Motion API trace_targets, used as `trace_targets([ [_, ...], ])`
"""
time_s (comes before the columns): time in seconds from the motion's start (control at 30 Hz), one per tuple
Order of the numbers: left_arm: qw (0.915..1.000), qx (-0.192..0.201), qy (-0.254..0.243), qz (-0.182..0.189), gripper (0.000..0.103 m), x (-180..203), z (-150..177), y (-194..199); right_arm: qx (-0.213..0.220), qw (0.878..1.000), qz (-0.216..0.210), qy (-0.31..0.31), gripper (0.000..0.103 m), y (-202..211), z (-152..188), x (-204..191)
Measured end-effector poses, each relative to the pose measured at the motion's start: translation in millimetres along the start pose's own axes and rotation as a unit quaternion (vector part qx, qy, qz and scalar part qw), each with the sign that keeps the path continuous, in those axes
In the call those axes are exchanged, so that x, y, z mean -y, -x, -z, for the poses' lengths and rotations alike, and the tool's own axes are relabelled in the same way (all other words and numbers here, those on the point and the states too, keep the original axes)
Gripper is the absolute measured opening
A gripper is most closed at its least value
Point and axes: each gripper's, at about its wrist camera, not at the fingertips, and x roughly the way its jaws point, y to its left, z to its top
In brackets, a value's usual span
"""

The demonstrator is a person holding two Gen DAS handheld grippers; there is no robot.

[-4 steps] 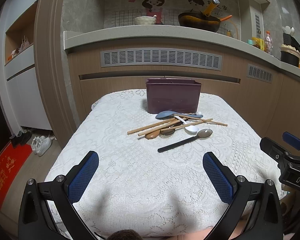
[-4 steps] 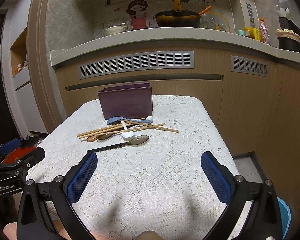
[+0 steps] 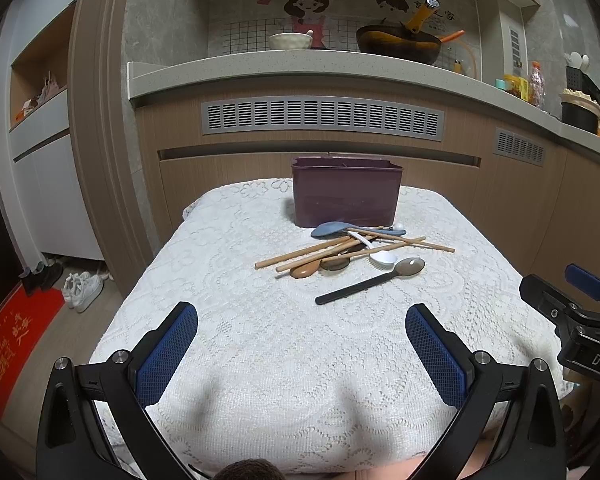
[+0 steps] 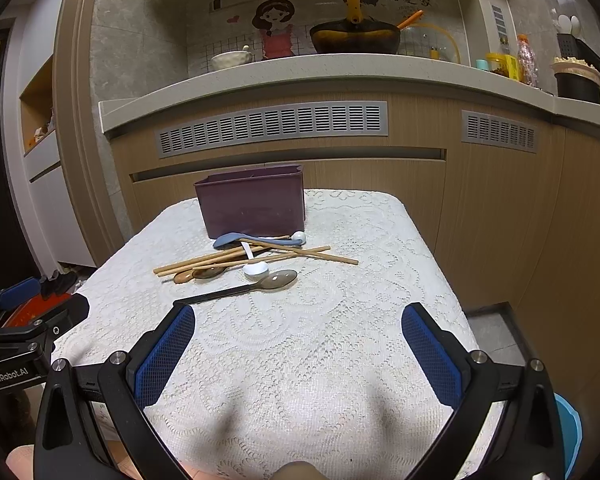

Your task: Organize utensils

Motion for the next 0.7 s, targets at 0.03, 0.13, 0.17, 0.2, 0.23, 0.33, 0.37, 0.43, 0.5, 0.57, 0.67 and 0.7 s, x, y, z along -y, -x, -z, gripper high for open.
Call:
trace_targets([
  [0.03, 1.0000, 0.000, 0.000, 0.001, 0.103, 0.4, 0.1, -0.3, 0.000, 1.000, 0.000, 0.000, 0.103, 0.1, 0.0, 0.1],
  [0.13, 1.0000, 0.000, -0.001, 0.000, 0.103, 0.3, 0.2, 0.6, 0.000, 1.000, -0.001, 0.000, 0.103, 0.2, 0.3, 0.6],
  [0.17, 1.0000, 0.001, -0.001, 0.000, 0.103, 0.3, 0.3, 1.0, 0.000, 1.000, 0.000, 0.000, 0.103, 0.2, 0.2, 0.4],
  [0.2, 1.0000, 0.001, 0.000, 0.000, 0.103, 0.1, 0.4, 1.6, 0.000, 1.000, -0.001, 0.000, 0.103, 0.3, 0.2, 0.5],
  [0.23, 1.0000, 0.001, 0.000, 0.000, 0.103, 0.1, 0.6, 2.1, 0.000, 1.000, 0.000, 0.000, 0.103, 0.1, 0.1, 0.3],
  [0.33, 1.0000, 0.001, -0.001, 0.001, 0.103, -0.2, -0.3, 1.0, 0.000, 1.000, 0.000, 0.000, 0.103, 0.4, 0.3, 0.3],
  [0.37, 1.0000, 0.000, 0.000, 0.000, 0.103, -0.2, -0.7, 0.5, 0.000, 1.000, 0.000, 0.000, 0.103, 0.2, 0.2, 0.2],
  [0.43, 1.0000, -0.001, 0.000, 0.000, 0.103, -0.4, -0.6, 0.6, 0.000, 1.000, 0.000, 0.000, 0.103, 0.1, -0.1, 0.2],
  [0.5, 1.0000, -0.002, 0.000, 0.000, 0.103, -0.8, -0.3, 0.9, 0.000, 1.000, -0.001, 0.000, 0.103, 0.2, 0.0, 0.2],
  [0.57, 1.0000, -0.002, 0.001, -0.001, 0.103, -1.0, -0.1, 1.6, 0.000, 1.000, -0.001, 0.000, 0.103, 0.2, 0.0, 0.4],
  [0.67, 1.0000, -0.001, 0.002, 0.001, 0.103, 0.5, -0.6, 4.7, 0.000, 1.000, -0.001, 0.000, 0.103, 0.1, 0.2, 0.3],
  [0.7, 1.0000, -0.001, 0.001, 0.001, 0.103, 0.7, -0.9, 2.2, -0.001, 1.000, -0.001, 0.000, 0.103, 0.0, 0.4, 0.2],
])
